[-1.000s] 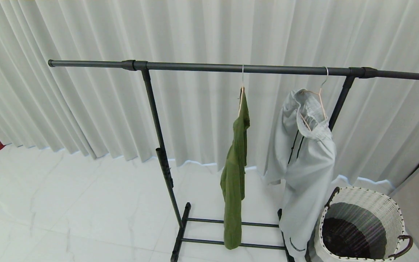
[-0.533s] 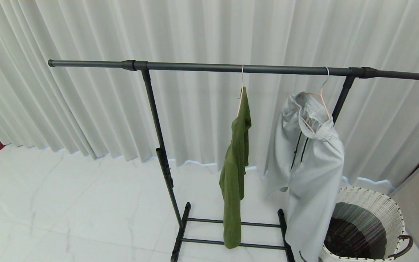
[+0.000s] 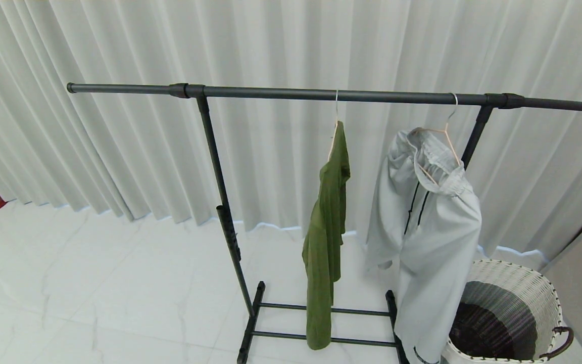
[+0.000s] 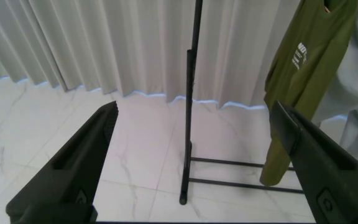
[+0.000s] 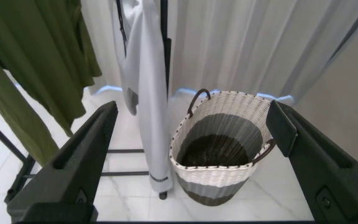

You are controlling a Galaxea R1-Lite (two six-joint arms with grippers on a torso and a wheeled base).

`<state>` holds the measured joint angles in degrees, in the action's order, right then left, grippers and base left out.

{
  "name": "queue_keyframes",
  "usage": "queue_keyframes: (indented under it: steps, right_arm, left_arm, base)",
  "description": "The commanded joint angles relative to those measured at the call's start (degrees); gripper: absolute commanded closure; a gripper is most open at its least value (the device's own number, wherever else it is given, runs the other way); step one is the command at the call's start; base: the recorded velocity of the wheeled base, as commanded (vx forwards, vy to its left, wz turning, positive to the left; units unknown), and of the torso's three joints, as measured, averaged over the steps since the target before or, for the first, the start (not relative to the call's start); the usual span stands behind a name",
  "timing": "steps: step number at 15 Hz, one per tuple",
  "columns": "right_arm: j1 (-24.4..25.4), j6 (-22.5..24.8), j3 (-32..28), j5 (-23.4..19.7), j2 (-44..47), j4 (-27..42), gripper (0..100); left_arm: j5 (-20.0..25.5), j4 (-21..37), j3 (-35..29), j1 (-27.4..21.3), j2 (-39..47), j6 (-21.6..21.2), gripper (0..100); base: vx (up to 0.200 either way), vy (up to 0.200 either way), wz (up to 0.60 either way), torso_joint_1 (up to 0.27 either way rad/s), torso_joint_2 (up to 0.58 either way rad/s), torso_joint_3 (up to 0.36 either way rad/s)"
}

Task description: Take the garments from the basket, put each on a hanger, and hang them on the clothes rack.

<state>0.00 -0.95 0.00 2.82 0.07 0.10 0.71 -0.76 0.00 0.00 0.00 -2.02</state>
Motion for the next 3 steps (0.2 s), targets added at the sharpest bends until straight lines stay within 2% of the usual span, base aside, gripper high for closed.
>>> queue_keyframes:
  steps: [1, 3]
  right_arm:
    - [0.00, -0.02, 0.00, 0.00, 0.01, -0.01, 0]
    - [0.00, 0.25, 0.00, 0.00, 0.01, -0.01, 0]
  left_arm:
    - [0.00, -0.04, 0.00, 0.00, 0.00, 0.00, 0]
    - [0.00, -0.04, 0.00, 0.00, 0.00, 0.00, 0]
  base:
    - [0.000, 0.000, 0.00, 0.000, 0.00, 0.000]
    - [0.000, 0.000, 0.00, 0.000, 0.00, 0.000]
